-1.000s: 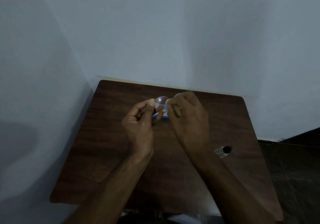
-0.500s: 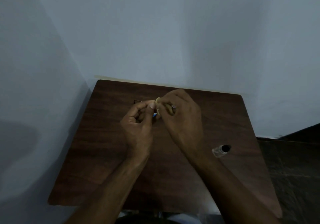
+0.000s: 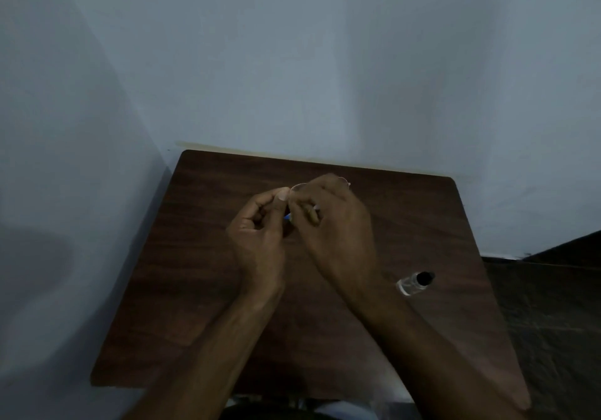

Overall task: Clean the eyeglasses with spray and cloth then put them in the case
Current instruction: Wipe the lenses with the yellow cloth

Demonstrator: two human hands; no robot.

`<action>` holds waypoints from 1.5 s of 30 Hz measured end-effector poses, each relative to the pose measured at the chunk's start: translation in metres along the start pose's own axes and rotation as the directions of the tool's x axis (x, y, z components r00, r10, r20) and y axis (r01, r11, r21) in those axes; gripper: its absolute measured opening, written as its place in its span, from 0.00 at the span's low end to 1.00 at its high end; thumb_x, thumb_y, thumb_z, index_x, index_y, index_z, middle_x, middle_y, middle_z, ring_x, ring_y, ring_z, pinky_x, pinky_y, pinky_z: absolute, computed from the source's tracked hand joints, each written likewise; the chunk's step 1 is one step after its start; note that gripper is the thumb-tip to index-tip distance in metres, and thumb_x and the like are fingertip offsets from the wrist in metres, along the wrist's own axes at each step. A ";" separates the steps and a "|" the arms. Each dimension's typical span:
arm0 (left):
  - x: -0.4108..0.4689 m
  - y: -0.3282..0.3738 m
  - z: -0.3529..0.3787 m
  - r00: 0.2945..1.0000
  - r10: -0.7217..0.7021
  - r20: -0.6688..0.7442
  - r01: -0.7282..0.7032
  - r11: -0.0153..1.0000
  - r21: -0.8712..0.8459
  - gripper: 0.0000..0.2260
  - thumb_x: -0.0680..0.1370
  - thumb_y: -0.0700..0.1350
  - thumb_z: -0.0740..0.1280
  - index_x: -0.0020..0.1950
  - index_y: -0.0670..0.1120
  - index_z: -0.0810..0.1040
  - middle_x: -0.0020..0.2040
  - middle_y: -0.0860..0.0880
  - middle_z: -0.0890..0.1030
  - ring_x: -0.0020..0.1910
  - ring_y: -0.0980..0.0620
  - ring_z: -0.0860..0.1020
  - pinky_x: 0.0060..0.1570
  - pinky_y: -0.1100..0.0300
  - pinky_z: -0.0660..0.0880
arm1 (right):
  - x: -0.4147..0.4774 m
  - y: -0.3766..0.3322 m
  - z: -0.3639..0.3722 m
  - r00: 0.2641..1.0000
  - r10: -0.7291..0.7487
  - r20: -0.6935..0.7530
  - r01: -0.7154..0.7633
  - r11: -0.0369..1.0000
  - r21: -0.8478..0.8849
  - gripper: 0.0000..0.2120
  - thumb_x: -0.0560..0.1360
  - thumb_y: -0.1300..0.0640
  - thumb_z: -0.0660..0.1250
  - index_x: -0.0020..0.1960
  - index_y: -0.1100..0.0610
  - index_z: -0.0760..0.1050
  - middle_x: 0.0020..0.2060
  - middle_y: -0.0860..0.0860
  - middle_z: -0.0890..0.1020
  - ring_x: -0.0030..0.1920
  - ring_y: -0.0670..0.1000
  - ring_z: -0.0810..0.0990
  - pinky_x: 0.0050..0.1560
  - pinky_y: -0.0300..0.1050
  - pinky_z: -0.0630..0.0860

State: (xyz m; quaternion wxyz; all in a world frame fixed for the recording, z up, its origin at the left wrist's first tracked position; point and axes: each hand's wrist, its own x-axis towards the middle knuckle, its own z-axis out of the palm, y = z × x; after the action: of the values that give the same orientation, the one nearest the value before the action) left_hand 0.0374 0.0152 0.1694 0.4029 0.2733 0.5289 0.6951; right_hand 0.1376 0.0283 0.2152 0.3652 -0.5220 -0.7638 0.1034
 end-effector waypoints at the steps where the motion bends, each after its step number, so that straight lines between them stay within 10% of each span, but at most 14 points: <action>1: 0.001 0.000 -0.001 1.000 -0.011 -0.004 0.011 1.000 -0.005 0.06 0.81 0.40 0.72 0.56 0.40 0.86 0.49 0.46 0.88 0.50 0.47 0.87 0.44 0.54 0.85 | -0.006 -0.001 0.003 0.999 -0.036 0.014 0.036 0.998 -0.041 0.02 0.75 0.61 0.74 0.48 0.56 0.84 0.50 0.49 0.82 0.47 0.45 0.78 0.44 0.35 0.74; 6: 0.005 0.002 0.000 1.000 -0.022 -0.017 0.022 0.999 -0.032 0.05 0.81 0.38 0.71 0.56 0.39 0.85 0.47 0.44 0.88 0.49 0.44 0.88 0.46 0.50 0.85 | 0.009 0.027 -0.003 0.984 0.043 -0.170 -0.065 0.990 -0.123 0.04 0.72 0.64 0.75 0.46 0.59 0.83 0.47 0.53 0.81 0.44 0.52 0.80 0.42 0.41 0.75; 21: 0.001 0.004 -0.002 0.999 -0.041 -0.012 0.040 0.998 -0.041 0.06 0.80 0.36 0.72 0.56 0.37 0.85 0.46 0.45 0.89 0.48 0.45 0.88 0.44 0.55 0.85 | 0.014 0.038 0.000 0.993 0.032 -0.116 -0.051 0.985 -0.166 0.04 0.72 0.64 0.76 0.45 0.59 0.82 0.46 0.53 0.81 0.43 0.51 0.80 0.41 0.46 0.80; 33: -0.001 0.005 0.002 0.997 -0.067 -0.029 0.066 0.997 -0.042 0.06 0.80 0.37 0.72 0.56 0.37 0.85 0.48 0.43 0.88 0.48 0.46 0.88 0.43 0.55 0.85 | 0.008 0.005 -0.003 0.996 0.044 -0.084 -0.045 0.999 -0.020 0.02 0.74 0.61 0.75 0.45 0.56 0.83 0.47 0.49 0.81 0.45 0.44 0.78 0.43 0.28 0.67; 41: -0.003 0.007 0.003 0.998 -0.055 -0.019 0.055 0.998 -0.044 0.04 0.81 0.35 0.71 0.54 0.38 0.85 0.45 0.43 0.88 0.46 0.46 0.88 0.43 0.55 0.85 | -0.002 0.019 -0.001 0.985 0.040 -0.170 -0.051 0.997 -0.061 0.02 0.75 0.63 0.72 0.47 0.59 0.83 0.48 0.52 0.81 0.45 0.50 0.80 0.43 0.47 0.79; 45: -0.005 0.006 0.005 0.997 -0.070 -0.035 0.068 0.997 -0.036 0.05 0.80 0.37 0.73 0.54 0.39 0.86 0.46 0.44 0.88 0.47 0.45 0.88 0.44 0.52 0.85 | -0.001 0.005 -0.004 0.997 -0.004 -0.075 0.000 0.999 -0.044 0.02 0.75 0.62 0.75 0.46 0.57 0.83 0.48 0.50 0.81 0.45 0.46 0.79 0.42 0.33 0.71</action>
State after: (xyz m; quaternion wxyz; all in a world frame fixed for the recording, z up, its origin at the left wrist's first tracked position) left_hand 0.0429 0.0126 0.1774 0.4216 0.2351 0.5332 0.6947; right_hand 0.1442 0.0286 0.2154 0.3823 -0.5328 -0.7520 0.0664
